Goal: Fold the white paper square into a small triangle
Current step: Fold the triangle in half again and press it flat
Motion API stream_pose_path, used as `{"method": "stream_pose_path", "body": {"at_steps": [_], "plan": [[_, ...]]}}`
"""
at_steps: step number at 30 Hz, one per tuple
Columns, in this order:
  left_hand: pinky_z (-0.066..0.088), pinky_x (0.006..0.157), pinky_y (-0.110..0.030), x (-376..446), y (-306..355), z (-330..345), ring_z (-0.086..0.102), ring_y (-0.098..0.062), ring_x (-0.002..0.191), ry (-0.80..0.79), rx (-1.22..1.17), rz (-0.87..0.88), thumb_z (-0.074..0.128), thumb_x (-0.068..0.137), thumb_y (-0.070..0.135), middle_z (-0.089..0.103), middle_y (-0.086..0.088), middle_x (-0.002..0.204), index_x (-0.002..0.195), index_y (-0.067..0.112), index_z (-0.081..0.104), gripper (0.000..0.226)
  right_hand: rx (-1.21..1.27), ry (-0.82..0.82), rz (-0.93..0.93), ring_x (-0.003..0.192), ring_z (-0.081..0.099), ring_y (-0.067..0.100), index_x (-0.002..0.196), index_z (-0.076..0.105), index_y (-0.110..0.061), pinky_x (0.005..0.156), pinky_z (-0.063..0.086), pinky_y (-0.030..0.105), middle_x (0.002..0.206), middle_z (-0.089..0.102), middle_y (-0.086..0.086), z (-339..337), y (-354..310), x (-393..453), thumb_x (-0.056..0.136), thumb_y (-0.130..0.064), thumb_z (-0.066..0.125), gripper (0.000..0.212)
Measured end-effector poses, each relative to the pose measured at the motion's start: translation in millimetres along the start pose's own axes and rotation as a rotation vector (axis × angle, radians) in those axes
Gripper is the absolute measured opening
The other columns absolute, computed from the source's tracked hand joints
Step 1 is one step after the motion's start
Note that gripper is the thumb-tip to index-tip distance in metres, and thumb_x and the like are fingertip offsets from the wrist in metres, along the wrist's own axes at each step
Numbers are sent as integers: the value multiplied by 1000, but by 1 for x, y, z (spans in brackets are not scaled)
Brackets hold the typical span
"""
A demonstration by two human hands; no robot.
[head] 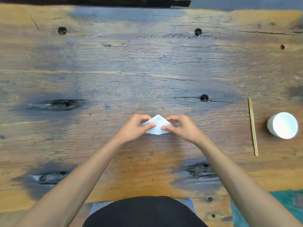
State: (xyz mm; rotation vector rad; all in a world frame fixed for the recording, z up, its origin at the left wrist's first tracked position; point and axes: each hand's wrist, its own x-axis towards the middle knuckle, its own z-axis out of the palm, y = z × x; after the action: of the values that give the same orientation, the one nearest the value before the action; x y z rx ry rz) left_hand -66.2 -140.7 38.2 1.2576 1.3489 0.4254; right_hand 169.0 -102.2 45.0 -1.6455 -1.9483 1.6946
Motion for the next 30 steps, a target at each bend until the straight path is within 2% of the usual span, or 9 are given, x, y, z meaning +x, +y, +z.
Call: {"method": "stream_pose_path", "body": {"at_steps": [3, 5, 8, 10, 15, 20, 25, 27, 30], "plan": [[49, 76, -32, -6, 10, 9, 66, -6, 79, -31, -73, -9, 70, 98, 23, 78, -1, 88, 93, 17, 76, 10, 74, 0, 32, 83, 71, 2, 96, 81, -20, 84, 55, 29, 90, 81, -8, -18, 11, -24, 90, -22, 81, 6], [53, 76, -29, -8, 18, 16, 70, -8, 82, -55, -163, -24, 73, 96, 18, 81, -5, 93, 96, 15, 76, 4, 125, 28, 50, 80, 72, 5, 97, 81, -19, 81, 56, 31, 90, 82, -5, -31, 17, -40, 90, -22, 81, 7], [54, 77, -16, -8, 29, 34, 71, -4, 84, -114, -207, -22, 78, 90, 9, 81, 6, 93, 99, 15, 75, 11, 173, 80, 51, 81, 74, 7, 95, 81, -26, 76, 56, 24, 90, 82, -5, -53, 26, -65, 90, -22, 82, 7], [54, 77, -14, -8, 36, 49, 72, -4, 83, -107, -215, -21, 78, 89, 8, 81, 8, 93, 96, 19, 76, 13, 210, 130, 53, 83, 75, 7, 94, 80, -29, 76, 55, 22, 92, 82, -5, -68, 34, -83, 89, -21, 82, 9], [57, 90, -28, 4, 64, 87, 77, -16, 88, -8, -289, -19, 74, 92, 19, 83, -7, 97, 99, 17, 80, 8, 254, 252, 70, 94, 77, 12, 96, 81, -25, 87, 59, 28, 98, 82, -6, -103, 67, -125, 90, -26, 80, 6], [59, 81, -20, 33, 104, 124, 78, -13, 78, 19, -273, 8, 74, 93, 15, 83, 2, 93, 97, 16, 80, 7, 325, 338, 99, 93, 76, 10, 93, 81, -24, 84, 57, 23, 94, 82, -7, -125, 106, -160, 91, -24, 79, 3], [57, 72, -16, 76, 146, 165, 73, -6, 69, -5, -198, 20, 70, 95, 8, 81, 7, 82, 98, 8, 77, 7, 408, 429, 166, 78, 68, -8, 97, 81, -18, 71, 49, 10, 92, 79, -10, -138, 145, -184, 95, -21, 75, 7], [59, 72, -22, 94, 160, 182, 74, -8, 70, -24, -140, 10, 67, 98, 7, 80, 1, 86, 101, 4, 76, 9, 442, 464, 207, 78, 67, -8, 98, 81, -16, 70, 49, 10, 91, 78, -9, -141, 162, -190, 96, -20, 73, 9], [59, 89, -45, 122, 175, 205, 76, -31, 90, -71, -12, -24, 66, 99, 13, 80, -18, 101, 106, 0, 76, 17, 493, 482, 287, 74, 66, -5, 100, 82, -16, 68, 51, 13, 91, 78, -11, -145, 186, -195, 98, -23, 71, 13]]}}
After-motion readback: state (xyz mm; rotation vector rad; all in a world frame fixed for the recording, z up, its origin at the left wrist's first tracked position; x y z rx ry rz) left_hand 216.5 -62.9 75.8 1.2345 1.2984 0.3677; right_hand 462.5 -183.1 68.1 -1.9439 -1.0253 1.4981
